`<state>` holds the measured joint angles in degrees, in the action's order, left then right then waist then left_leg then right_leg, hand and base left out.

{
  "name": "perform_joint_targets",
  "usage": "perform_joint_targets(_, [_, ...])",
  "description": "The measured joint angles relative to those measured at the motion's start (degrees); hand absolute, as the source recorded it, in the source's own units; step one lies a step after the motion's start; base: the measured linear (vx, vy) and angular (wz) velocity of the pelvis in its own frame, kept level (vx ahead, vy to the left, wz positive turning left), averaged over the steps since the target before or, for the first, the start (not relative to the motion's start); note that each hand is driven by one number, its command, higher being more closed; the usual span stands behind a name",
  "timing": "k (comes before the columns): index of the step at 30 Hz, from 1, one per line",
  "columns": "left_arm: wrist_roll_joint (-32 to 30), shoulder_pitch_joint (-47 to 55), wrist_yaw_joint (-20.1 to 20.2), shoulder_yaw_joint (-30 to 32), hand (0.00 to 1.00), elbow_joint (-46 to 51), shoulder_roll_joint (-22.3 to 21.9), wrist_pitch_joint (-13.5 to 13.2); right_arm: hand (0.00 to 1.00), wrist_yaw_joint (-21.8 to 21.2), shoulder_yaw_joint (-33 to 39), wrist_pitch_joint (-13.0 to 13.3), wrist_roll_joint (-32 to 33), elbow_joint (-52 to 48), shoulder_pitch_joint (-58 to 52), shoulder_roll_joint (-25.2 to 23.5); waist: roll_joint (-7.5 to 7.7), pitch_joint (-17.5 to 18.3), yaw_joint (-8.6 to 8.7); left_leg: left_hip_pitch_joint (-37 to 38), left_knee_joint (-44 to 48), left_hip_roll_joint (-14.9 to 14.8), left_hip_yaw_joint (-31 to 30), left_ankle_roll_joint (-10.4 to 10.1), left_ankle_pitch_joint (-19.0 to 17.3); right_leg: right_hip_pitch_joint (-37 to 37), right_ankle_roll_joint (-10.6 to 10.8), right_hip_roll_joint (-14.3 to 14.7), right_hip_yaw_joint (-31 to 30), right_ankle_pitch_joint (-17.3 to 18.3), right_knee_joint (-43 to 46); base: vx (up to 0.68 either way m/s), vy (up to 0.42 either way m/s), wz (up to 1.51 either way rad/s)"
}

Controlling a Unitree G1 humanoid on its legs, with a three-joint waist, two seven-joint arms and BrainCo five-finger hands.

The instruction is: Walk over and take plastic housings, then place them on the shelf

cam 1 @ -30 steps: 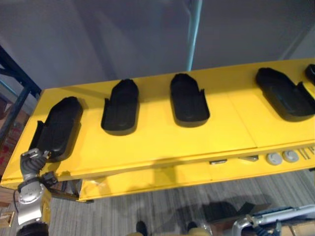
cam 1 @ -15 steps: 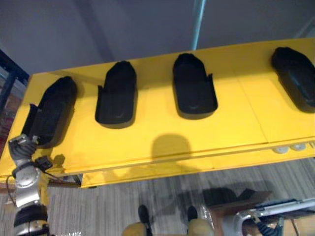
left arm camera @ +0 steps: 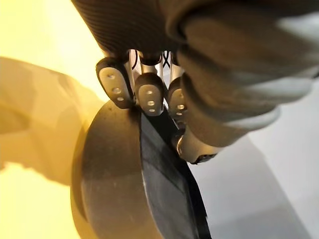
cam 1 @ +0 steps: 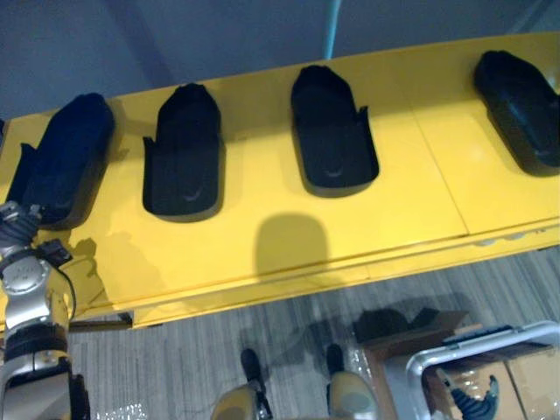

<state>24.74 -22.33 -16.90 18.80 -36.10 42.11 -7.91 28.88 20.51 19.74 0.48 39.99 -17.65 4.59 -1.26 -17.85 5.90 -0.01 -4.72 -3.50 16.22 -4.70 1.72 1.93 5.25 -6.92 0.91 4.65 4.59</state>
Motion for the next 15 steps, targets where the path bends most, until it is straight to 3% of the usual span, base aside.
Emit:
perform_joint_targets(5, [0.0, 7.5, 2.6, 0.3, 1.0, 28.6, -2.3, -4.5, 0.0, 0.1, 0.4, -0.3, -0.1, -0.8, -0.7, -1.9, -0.19, 0.1, -0.3, 2.1, 0.0, 0.2, -0.9, 0.6, -0.4, -2.7, 0.0, -0.1, 0.3, 0.0, -0.2, 0.02, 0.012, 0.07])
perform_joint_targets(6, [-0.1, 8.6, 2.9, 0.5, 0.0, 31.8, -3.4, -4.8, 0.0, 0.1, 0.5, -0.3, -0.2, -0.9, -0.9, -2.0, -0.4, 0.3, -0.28, 2.5, 0.0, 0.2, -1.1, 0.6, -0.6, -3.3, 0.0, -0.1, 0.5, 0.0, -0.3, 0.04, 0.028, 0.16])
perform_joint_targets(9, [-0.1, 15.6, 5.0, 1.6, 0.0, 44.7, -9.3, -8.0, 0.0, 0.2, 1.9, -0.3, -0.2, -1.1, -1.6, -2.3, -1.83, 2.6, -0.8, 3.0, 0.0, 0.5, -1.8, 0.7, -1.0, -4.4, 0.0, -0.4, 0.7, 0.0, -0.5, 0.04, 0.028, 0.12])
perform_joint_targets(12, [-0.2, 19.6, 6.7, 3.0, 0.0, 49.5, -12.4, -9.3, 0.0, 0.2, 3.0, -0.3, -0.2, -1.1, -2.0, -2.5, -2.43, 4.3, -0.95, 3.5, 0.0, 0.7, -3.0, 0.7, -1.0, -6.1, 0.0, -0.6, 1.3, 0.0, -1.6, 0.03, 0.006, 0.17])
perform_joint_targets(15, [-5.9, 23.2, 5.7, 4.9, 0.0, 50.7, -13.8, -10.4, 0.0, 0.8, 3.1, -0.7, -0.2, -1.0, -2.3, -2.5, -2.8, 7.6, -2.07, 4.1, -0.1, 0.5, -3.4, 0.6, -1.1, -7.2, 0.0, -0.4, 2.2, 0.0, -2.2, 0.0, -0.013, 0.11])
